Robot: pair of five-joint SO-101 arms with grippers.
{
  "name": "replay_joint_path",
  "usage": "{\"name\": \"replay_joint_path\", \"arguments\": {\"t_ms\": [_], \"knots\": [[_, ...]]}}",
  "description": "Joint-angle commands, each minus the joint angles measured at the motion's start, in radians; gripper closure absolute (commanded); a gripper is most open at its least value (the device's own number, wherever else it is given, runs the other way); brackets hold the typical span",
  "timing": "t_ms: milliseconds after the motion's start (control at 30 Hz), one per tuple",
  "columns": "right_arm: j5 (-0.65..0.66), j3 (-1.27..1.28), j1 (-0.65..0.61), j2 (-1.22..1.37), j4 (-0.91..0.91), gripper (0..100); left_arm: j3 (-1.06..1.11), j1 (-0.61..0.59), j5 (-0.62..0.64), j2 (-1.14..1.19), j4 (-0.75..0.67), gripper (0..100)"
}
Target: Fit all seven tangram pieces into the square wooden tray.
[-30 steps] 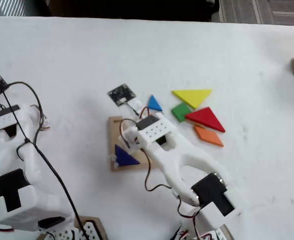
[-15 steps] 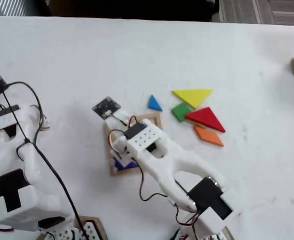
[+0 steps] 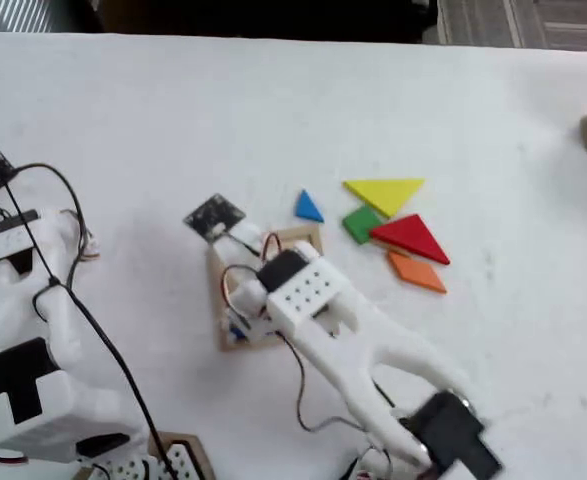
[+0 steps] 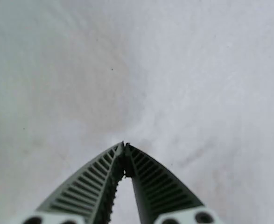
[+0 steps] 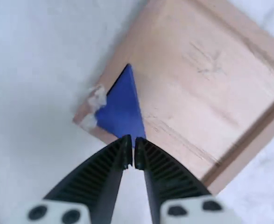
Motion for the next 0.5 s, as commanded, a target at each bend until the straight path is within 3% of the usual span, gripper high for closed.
{"name": "replay_joint_path", "arguments": {"t_ms": [0, 100, 333, 467], "knots": [[0.08, 0.124, -0.053, -0.191, -0.038, 86.5, -0.032, 0.015, 0.003, -0.004, -0.02, 97], [0.18, 0.189, -0.101, -0.183, -0.093, 75.1, -0.034, 0.015, 0.003, -0.004, -0.02, 97], [0.517, 0.216, -0.166, -0.091, -0.194, 78.3, -0.032, 0.015, 0.003, -0.004, -0.02, 97], [0.637, 0.213, -0.177, -0.053, -0.228, 78.3, -0.034, 0.015, 0.003, -0.004, -0.02, 97]]}}
